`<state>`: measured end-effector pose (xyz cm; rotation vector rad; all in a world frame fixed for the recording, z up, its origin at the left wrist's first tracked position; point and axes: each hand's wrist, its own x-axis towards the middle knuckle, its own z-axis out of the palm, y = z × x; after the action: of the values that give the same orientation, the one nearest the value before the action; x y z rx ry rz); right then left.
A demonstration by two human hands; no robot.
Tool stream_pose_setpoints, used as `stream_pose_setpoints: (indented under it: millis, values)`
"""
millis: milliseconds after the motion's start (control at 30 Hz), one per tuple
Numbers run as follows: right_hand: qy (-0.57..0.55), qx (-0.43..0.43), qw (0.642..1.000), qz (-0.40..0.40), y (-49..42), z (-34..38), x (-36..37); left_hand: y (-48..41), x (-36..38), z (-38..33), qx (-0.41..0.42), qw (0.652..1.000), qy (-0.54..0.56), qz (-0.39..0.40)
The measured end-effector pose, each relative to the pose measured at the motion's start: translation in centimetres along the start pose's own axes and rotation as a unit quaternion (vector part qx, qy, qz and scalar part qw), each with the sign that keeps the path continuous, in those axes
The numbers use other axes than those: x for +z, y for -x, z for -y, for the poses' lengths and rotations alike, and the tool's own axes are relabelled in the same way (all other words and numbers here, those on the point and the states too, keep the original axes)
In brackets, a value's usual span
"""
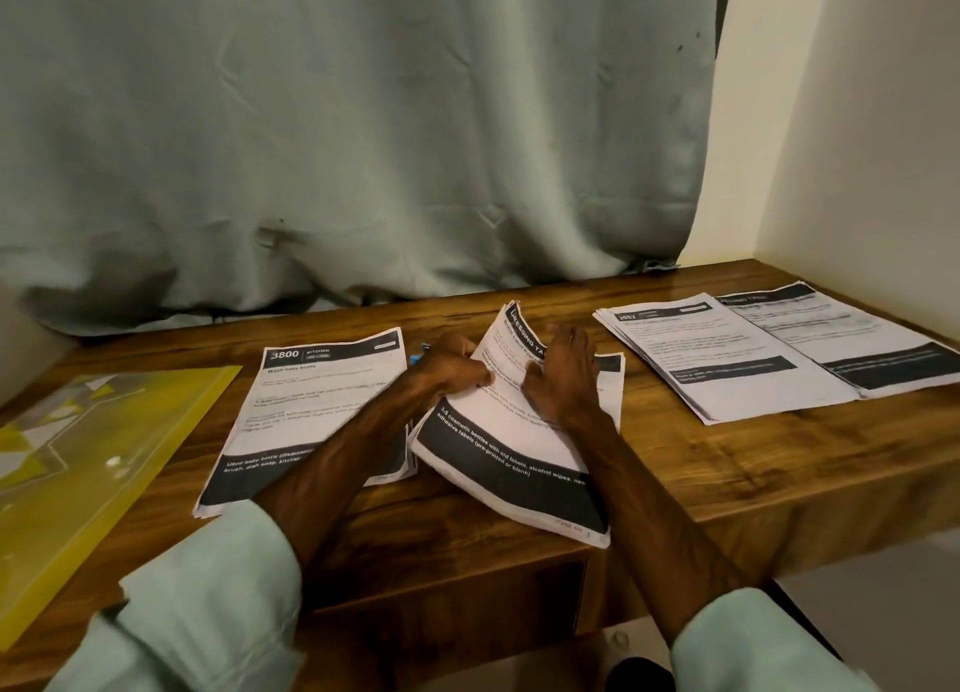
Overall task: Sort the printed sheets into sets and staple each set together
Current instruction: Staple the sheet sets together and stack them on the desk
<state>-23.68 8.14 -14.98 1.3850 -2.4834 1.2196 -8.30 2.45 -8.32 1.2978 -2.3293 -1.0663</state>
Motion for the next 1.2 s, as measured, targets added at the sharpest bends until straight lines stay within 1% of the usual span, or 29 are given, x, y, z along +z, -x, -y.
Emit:
stream_pose_setpoints:
  millis: [100,167,200,233,300,333,367,400,433,467,500,533,600,700,767,833,933,1100,1200]
  values:
    - [-0.089,0.016,0.989,-0.113,0.0,0.1,-1.1,0.7,-0.3,0.8,0.031,0.996,0.069,-0.046]
    - [-0.117,0.019,0.974,-0.195,-0.2,0.4,-2.1,1.5,-0.9,1.4,0.055,0.986,0.119,-0.099]
    - [-0.122,0.026,0.969,-0.214,-0.5,0.5,-2.5,1.9,-1.3,1.8,0.068,0.978,0.15,-0.127]
    - [-0.132,0.039,0.967,-0.213,-0.4,0.9,-3.1,2.4,-1.8,2.1,0.081,0.968,0.184,-0.149]
    - [-0.197,0.098,0.963,-0.154,-0.1,1.5,-4.5,3.3,-2.7,2.7,0.104,0.946,0.251,-0.176]
    - [-0.258,0.138,0.951,-0.103,0.4,1.9,-5.5,3.5,-3.3,3.0,0.114,0.936,0.278,-0.184]
    - [-0.338,0.179,0.923,-0.036,1.0,2.2,-6.4,3.7,-3.6,3.2,0.123,0.927,0.299,-0.19]
    - [-0.424,0.198,0.883,0.043,1.6,2.6,-7.3,3.8,-3.9,3.4,0.134,0.918,0.316,-0.199]
    - [-0.486,0.191,0.845,0.111,2.1,2.6,-7.9,3.9,-4.1,3.4,0.144,0.911,0.325,-0.208]
    - [-0.512,0.165,0.83,0.146,2.3,2.5,-8.1,3.9,-4.1,3.3,0.152,0.905,0.331,-0.218]
    - [-0.516,0.135,0.832,0.155,2.5,2.5,-8.3,4.0,-4.0,3.2,0.158,0.902,0.333,-0.225]
    - [-0.513,0.115,0.839,0.142,2.5,2.5,-8.4,4.1,-3.8,3.0,0.163,0.899,0.335,-0.231]
    - [-0.497,0.092,0.858,0.09,2.4,3.0,-8.9,4.4,-3.3,2.2,0.172,0.891,0.345,-0.239]
    - [-0.442,0.052,0.895,0.004,1.9,3.3,-9.8,4.8,-2.6,0.8,0.196,0.881,0.356,-0.242]
    - [-0.418,0.014,0.907,-0.053,1.6,2.9,-10.4,5.1,-2.2,-0.7,0.218,0.877,0.354,-0.242]
    - [-0.412,-0.013,0.906,-0.094,1.6,2.8,-11.3,5.1,-1.9,-2.0,0.234,0.873,0.351,-0.245]
    - [-0.401,-0.017,0.906,-0.138,2.3,1.9,-12.1,5.1,-1.0,-2.7,0.245,0.875,0.34,-0.242]
    - [-0.403,0.032,0.903,-0.148,4.2,-0.3,-10.5,5.7,2.3,-2.0,0.234,0.888,0.331,-0.215]
    - [-0.414,0.042,0.895,-0.157,4.6,0.0,-10.1,6.3,3.0,-2.4,0.223,0.884,0.356,-0.204]
